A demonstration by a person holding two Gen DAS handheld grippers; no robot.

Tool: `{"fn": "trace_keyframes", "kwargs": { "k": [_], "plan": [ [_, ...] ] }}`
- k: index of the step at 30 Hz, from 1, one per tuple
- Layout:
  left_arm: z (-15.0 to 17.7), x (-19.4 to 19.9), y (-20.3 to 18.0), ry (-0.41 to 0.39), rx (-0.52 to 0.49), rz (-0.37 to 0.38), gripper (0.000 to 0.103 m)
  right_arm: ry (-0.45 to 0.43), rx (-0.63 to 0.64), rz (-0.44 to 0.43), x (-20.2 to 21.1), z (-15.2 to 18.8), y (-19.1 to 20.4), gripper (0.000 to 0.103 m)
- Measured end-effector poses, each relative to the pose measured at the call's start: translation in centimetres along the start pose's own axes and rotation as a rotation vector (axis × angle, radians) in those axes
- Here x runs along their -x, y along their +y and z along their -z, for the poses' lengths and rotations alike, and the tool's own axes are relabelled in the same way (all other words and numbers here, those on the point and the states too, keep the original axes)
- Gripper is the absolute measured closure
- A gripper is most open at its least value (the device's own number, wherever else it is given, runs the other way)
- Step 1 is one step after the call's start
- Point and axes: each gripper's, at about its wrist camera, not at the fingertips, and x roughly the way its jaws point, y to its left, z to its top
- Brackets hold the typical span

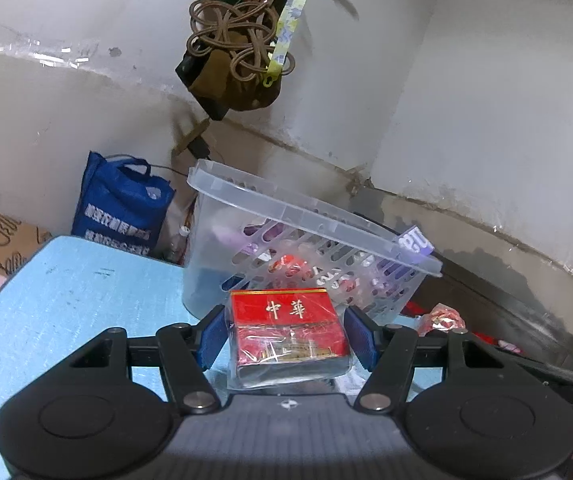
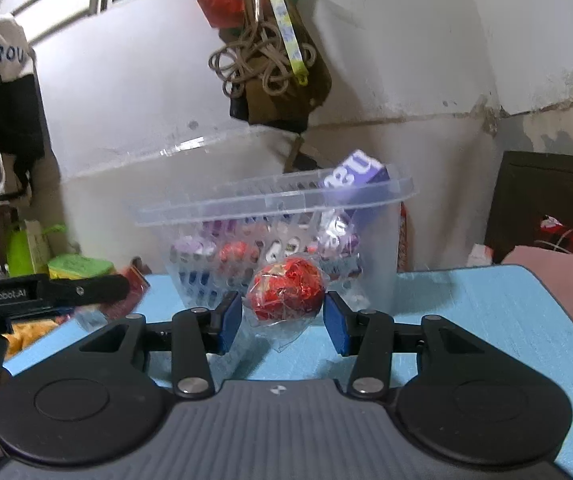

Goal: Organize objects
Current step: 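Lift both items over the basket and release them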

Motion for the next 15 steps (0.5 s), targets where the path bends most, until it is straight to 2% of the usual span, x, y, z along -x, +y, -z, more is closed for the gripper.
{"fn": "trace_keyframes", "kwargs": {
  "k": [4,6,8,11,13,14,15],
  "plan": [
    [-4.1,1.1,-1.5,-0.039,-0.014,0.038,0.036,-0.021,0.004,-0.04,1.0,-2.7,0.5,0.054],
    [-7.6,0.9,-2.6,-0.084,-0.044,0.062,0.036,-0.076,0.045,-0.036,1.4,-6.1,1.0,0.054],
    [-11.2,-1.0,-3.7,-0.086,-0.069,0.068,0.036,-0.111,0.07,-0.027,0.2,-10.0,1.2,0.054],
    [-15.2,-5.9,-4.3,-0.008,-0.049,0.078,0.036,-0.079,0.121,0.005,-3.9,-14.4,1.0,0.054],
    [-16.4,-8.9,-4.2,0.045,-0.036,0.065,0.036,-0.025,0.119,-0.004,-6.5,-15.6,0.4,0.052],
    [-16.5,-10.4,-4.1,0.08,-0.04,0.042,0.035,-0.01,0.122,0.013,-7.6,-15.9,0.2,0.048],
    [-16.4,-11.6,-3.9,0.108,-0.04,0.022,0.026,0.002,0.146,0.033,-8.4,-15.9,0.3,0.026]
  ]
}}
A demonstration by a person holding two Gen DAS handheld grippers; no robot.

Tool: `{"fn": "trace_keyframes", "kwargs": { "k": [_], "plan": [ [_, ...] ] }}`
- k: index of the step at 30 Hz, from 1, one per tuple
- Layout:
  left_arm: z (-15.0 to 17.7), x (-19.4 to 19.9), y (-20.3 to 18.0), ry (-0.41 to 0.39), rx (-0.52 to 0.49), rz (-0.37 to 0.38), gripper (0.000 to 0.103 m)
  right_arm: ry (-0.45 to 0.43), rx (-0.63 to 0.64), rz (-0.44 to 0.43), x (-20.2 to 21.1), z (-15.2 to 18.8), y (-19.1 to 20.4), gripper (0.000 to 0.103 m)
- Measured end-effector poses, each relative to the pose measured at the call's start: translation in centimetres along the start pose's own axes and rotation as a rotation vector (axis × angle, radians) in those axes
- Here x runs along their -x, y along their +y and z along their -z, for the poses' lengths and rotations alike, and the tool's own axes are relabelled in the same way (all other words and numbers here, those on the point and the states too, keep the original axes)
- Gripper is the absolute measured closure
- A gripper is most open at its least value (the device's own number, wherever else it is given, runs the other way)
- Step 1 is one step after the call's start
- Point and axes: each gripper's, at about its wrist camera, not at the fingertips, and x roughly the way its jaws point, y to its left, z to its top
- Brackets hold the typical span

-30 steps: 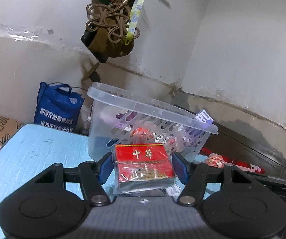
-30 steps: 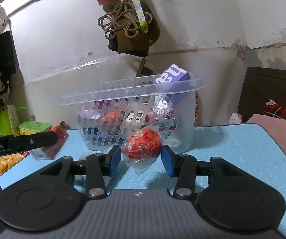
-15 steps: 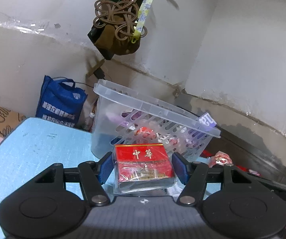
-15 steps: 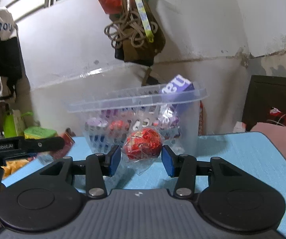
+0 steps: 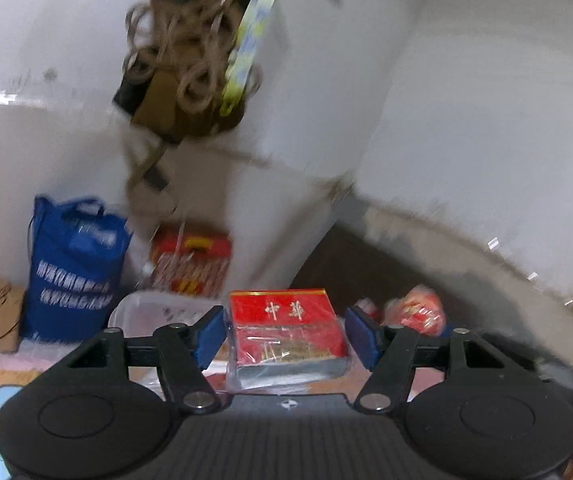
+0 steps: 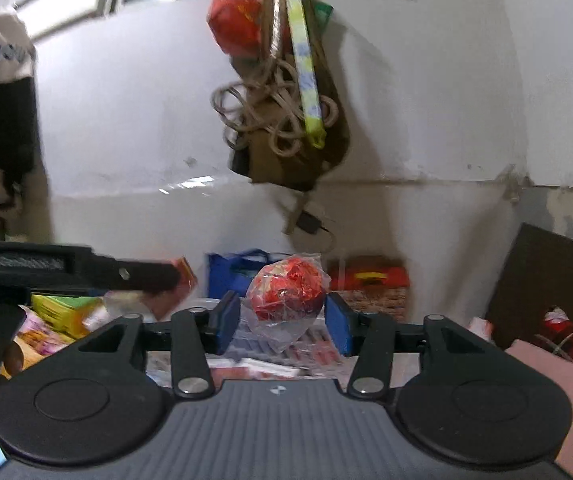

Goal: Organize objects
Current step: 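Lift both items over the basket and release them, then grasp the clear wrapped bag with the left gripper while the right grasps the white wrapped pack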

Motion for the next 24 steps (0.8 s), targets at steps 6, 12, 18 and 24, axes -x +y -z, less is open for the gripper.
{"fn": "trace_keyframes", "kwargs": {
  "k": [6,12,18,24],
  "plan": [
    [2.1,-0.3,0.8,0.043,-0.001,0.0,0.015,0.001,0.011,0.01,0.5,1.2,0.1,0.0],
    [8.4,6.6,1.2,0.018,-0.051,-0.067,0.005,0.031,-0.135,-0.048,4.8,7.9,1.2,0.0],
    [13.6,5.9,4.2,0.131,0.0,-0.097,0.01,0.237,-0.166,-0.093,2.6,14.0,2.9,0.023],
    [14.9,5.6,5.4,0.143,0.04,-0.118,0.01,0.323,-0.173,-0.166,0.9,15.3,3.7,0.036]
  ]
}}
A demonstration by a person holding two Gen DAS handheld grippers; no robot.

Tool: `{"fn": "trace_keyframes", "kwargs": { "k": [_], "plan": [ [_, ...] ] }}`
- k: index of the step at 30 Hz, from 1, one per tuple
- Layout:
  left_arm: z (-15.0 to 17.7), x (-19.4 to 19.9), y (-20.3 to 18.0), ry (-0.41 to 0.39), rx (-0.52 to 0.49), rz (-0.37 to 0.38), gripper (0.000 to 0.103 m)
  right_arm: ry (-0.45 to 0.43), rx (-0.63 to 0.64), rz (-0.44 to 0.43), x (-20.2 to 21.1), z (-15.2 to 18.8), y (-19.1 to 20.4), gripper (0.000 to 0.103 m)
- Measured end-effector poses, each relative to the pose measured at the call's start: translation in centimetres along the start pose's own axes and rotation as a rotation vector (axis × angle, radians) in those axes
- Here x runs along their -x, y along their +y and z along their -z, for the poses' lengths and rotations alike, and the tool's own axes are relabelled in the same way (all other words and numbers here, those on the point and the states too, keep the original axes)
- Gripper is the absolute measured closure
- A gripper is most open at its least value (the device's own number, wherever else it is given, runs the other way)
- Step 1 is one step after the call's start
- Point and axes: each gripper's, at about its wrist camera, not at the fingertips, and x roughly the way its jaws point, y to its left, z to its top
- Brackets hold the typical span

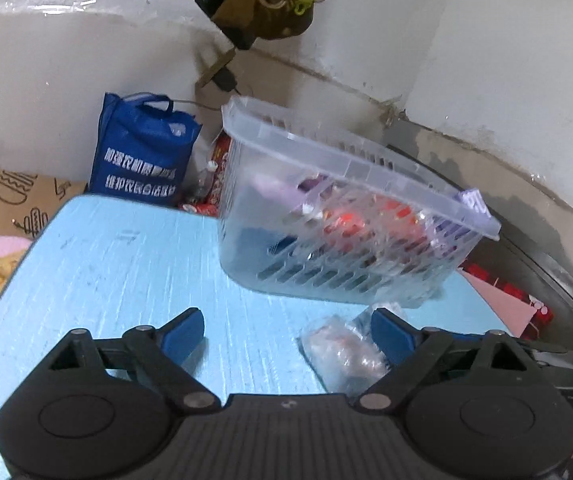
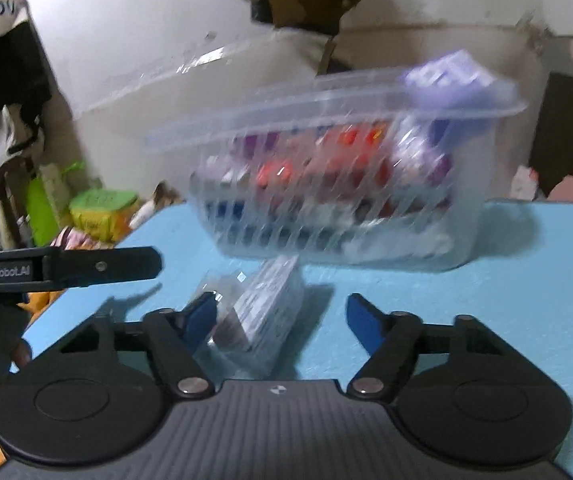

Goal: Organize objects
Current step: 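Grasp the clear wrapped bag with the left gripper while the right grasps the white wrapped pack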

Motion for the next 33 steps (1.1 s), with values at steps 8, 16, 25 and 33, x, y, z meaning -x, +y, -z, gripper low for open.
{"fn": "trace_keyframes", "kwargs": {
  "k": [8,16,25,33],
  "plan": [
    [1.4,-1.2,-1.9,0.028,-0.049,0.002,0.01,-0.027,-0.018,-0.003,2.4,1.3,-0.9,0.065],
    [1.7,-3.2,-3.8,0.079,-0.113,-0.01,0.01,-0.033,-0.018,0.032,2.4,1.3,-1.8,0.065],
    [1.9,-4.2,-5.2,0.098,-0.178,-0.042,0.027,-0.032,-0.005,0.067,2.0,1.3,-1.7,0.071],
    [2.4,-2.2,-6.3,-0.037,-0.243,0.029,0.051,-0.114,0.005,0.078,3.3,1.7,-1.6,0.072]
  ]
}}
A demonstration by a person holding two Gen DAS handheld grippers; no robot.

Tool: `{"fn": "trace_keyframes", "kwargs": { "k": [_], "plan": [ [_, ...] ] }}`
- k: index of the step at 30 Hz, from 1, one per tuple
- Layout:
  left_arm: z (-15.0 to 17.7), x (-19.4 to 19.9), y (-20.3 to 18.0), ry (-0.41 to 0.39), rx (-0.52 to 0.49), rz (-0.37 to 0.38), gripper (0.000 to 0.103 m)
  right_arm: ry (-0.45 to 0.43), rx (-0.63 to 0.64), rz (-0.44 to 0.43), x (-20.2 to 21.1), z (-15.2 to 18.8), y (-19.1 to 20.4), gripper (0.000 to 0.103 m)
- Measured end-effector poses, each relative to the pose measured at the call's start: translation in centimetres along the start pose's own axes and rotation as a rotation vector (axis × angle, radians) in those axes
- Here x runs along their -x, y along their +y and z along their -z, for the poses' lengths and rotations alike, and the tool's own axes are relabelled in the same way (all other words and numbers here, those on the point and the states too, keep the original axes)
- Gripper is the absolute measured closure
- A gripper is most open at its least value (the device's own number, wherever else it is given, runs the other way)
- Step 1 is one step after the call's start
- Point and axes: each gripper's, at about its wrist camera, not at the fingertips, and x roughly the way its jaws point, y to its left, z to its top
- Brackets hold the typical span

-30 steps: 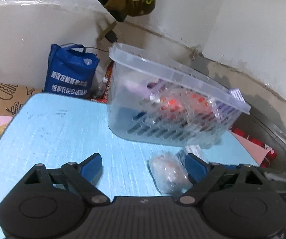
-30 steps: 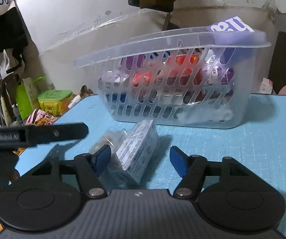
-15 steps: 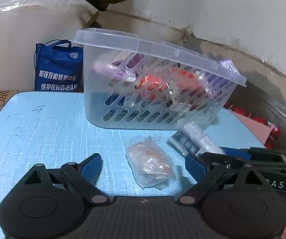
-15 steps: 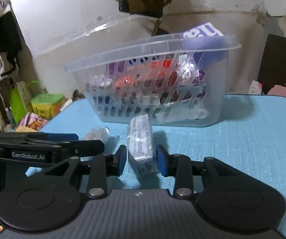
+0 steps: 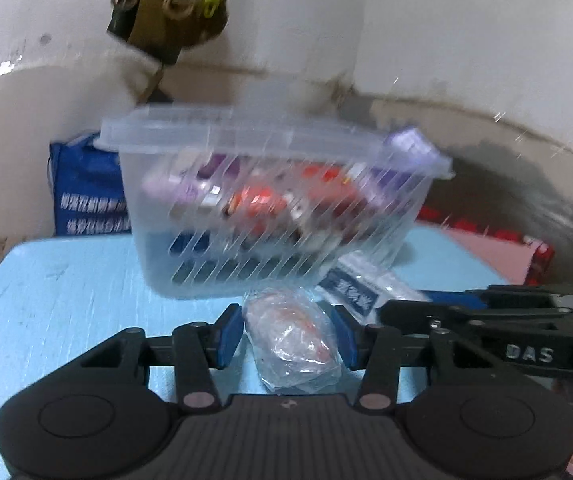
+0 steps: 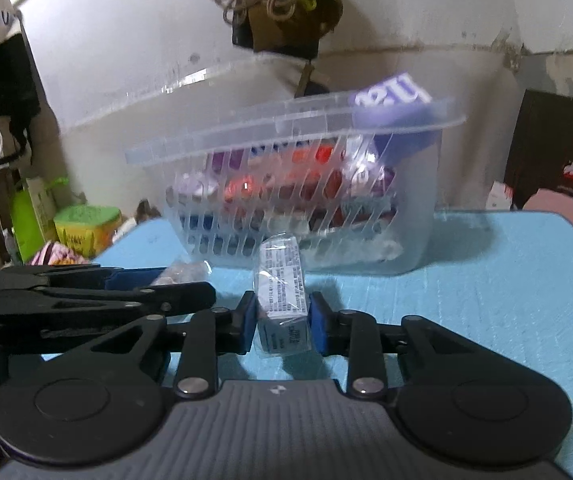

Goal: Organize objects
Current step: 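Grasp the clear wrapped bag with the left gripper while the right grasps the white wrapped pack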

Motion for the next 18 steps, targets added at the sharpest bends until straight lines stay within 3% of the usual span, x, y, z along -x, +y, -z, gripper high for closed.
{"fn": "trace_keyframes", "kwargs": {
  "k": [8,18],
  "plan": [
    [0.2,0.4,0.9,-0.039,0.067,0.016,0.05,-0.043,0.04,0.012,0.3,0.0,0.8,0.072],
    [0.4,1.6,0.2,-0.11,0.03,-0.014,0.05,-0.113,0.077,0.023,1.2,0.3,1.6,0.073]
  ]
}}
